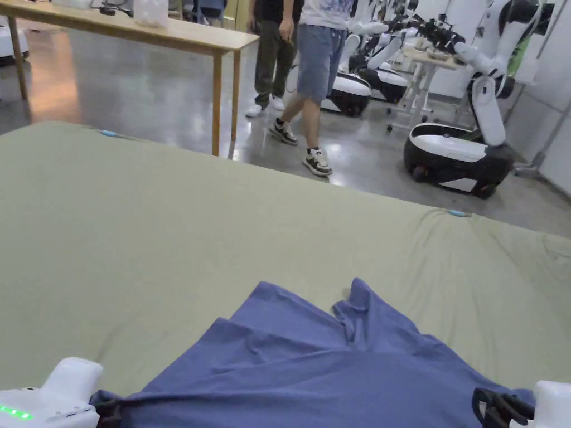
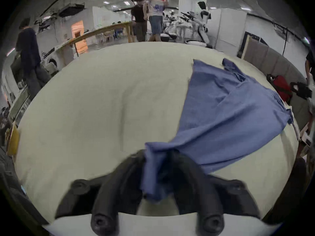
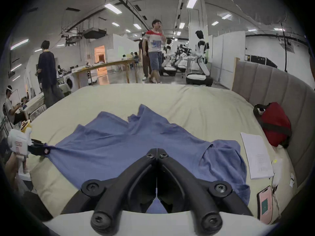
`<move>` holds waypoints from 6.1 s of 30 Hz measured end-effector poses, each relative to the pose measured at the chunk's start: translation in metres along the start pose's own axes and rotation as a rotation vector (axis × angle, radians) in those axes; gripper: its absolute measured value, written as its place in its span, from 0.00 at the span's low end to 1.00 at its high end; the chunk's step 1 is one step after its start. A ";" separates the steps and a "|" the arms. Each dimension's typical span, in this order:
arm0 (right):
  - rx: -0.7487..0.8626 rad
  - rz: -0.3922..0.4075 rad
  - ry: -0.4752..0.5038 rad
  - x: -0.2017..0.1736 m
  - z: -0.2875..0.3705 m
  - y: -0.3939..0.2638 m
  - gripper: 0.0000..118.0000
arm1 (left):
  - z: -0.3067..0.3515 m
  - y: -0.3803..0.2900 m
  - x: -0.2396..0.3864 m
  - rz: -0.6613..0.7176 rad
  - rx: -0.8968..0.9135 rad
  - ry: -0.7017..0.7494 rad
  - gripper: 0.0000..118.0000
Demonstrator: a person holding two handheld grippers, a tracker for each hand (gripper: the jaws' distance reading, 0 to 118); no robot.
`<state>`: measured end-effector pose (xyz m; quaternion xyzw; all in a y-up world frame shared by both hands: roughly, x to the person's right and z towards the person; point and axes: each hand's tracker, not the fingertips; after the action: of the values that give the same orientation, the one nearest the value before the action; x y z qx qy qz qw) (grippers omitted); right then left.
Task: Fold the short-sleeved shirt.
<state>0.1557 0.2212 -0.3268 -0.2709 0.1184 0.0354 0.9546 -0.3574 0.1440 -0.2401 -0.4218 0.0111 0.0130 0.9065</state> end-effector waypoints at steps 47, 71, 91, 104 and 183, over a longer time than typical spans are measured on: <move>0.412 -0.033 -0.084 0.117 0.117 0.346 0.04 | 0.191 0.339 0.048 -0.077 0.566 0.098 0.00; 0.505 -0.029 -0.106 0.115 0.076 0.378 0.04 | 0.169 0.399 0.045 -0.074 0.640 0.149 0.00; 0.422 -0.010 0.059 0.121 0.155 0.150 0.04 | 0.182 0.169 0.072 -0.181 0.528 0.053 0.00; -0.124 0.076 0.091 0.079 0.142 -0.144 0.04 | 0.129 -0.088 0.067 -0.114 0.145 -0.004 0.00; 0.000 -0.100 0.023 0.130 0.060 -0.045 0.93 | 0.069 0.051 0.075 -0.182 0.243 -0.015 0.97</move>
<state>0.3004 0.2147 -0.2860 -0.2768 0.1156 -0.0156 0.9538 -0.2834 0.2303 -0.2370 -0.3081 -0.0325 -0.0674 0.9484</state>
